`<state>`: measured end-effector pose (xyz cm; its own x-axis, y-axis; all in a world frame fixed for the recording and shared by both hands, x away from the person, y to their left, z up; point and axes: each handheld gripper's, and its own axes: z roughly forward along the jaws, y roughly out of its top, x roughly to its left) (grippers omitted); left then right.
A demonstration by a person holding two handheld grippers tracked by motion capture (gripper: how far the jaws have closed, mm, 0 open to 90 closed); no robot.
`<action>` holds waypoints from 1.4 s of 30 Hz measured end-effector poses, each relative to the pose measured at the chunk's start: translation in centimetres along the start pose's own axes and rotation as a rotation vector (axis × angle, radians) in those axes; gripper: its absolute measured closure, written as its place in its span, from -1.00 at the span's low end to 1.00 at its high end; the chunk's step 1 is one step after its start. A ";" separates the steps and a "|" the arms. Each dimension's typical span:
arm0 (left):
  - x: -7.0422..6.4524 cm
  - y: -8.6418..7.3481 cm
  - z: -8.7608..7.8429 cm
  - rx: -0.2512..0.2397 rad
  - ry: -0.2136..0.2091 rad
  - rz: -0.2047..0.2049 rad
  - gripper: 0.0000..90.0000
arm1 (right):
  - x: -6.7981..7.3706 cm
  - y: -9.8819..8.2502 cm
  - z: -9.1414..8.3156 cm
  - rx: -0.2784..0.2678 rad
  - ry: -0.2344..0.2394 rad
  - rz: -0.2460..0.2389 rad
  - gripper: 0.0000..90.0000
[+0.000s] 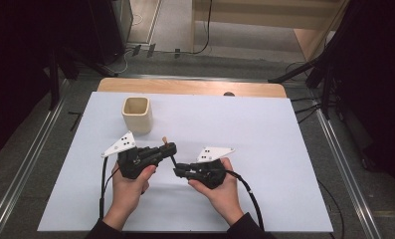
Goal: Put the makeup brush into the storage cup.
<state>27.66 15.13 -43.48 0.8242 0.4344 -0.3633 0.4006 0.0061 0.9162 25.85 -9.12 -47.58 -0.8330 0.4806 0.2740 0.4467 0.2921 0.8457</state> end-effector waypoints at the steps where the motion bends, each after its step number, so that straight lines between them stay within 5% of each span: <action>1: 0.0 0.0 0.0 0.002 -0.001 0.000 0.88 | 0.0 0.0 0.0 0.000 0.000 0.000 0.88; 4: 0.1 -0.2 0.1 -0.005 -0.011 -0.013 0.85 | 0.6 0.0 0.0 0.010 -0.026 -0.040 0.92; 8: 0.1 -0.3 0.4 0.013 -0.008 -0.018 0.58 | 0.6 0.2 -0.4 -0.031 -0.058 -0.026 0.92; 13: -0.3 -0.9 1.2 0.054 -0.002 -0.012 0.60 | 0.7 0.2 -0.7 -0.051 -0.075 -0.027 0.92; 22: -0.3 -0.9 1.1 0.055 0.006 0.001 0.86 | 0.8 0.0 -0.7 -0.058 -0.099 -0.039 0.90; 24: -0.3 -0.7 0.9 0.051 0.019 0.012 0.86 | 0.8 -0.1 -0.7 -0.081 -0.134 -0.049 0.42; 26: -0.3 -0.6 0.8 0.047 0.025 0.014 0.86 | 0.7 -0.1 -0.7 -0.085 -0.151 -0.050 0.22; 27: -0.2 -0.5 0.5 0.046 0.035 0.027 0.86 | 0.6 -0.3 -1.0 -0.109 -0.181 -0.050 -0.23; 28: -0.2 -0.5 0.5 0.046 0.035 0.027 0.86 | 0.6 -0.3 -1.0 -0.109 -0.181 -0.050 -0.23; 29: -0.1 -0.4 0.4 0.045 0.040 0.030 0.86 | 0.4 -0.4 -1.6 -0.135 -0.195 -0.032 -0.68; 31: 0.3 -0.3 0.0 0.035 0.052 0.025 0.86 | 0.3 -0.5 -2.1 -0.138 -0.234 -0.035 -1.00; 37: 0.8 -0.1 -0.6 0.025 0.074 0.028 0.86 | -0.9 -1.4 -4.2 -0.200 -0.277 -0.016 -1.00; 42: 1.4 0.2 -1.2 0.009 0.094 0.028 0.86 | -1.6 -2.3 -5.6 -0.242 -0.369 -0.023 -1.00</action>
<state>28.40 16.80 -43.61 0.7941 0.5169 -0.3199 0.3820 -0.0150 0.9240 24.32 -15.21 -47.37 -0.6497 0.7524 0.1086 0.3029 0.1253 0.9447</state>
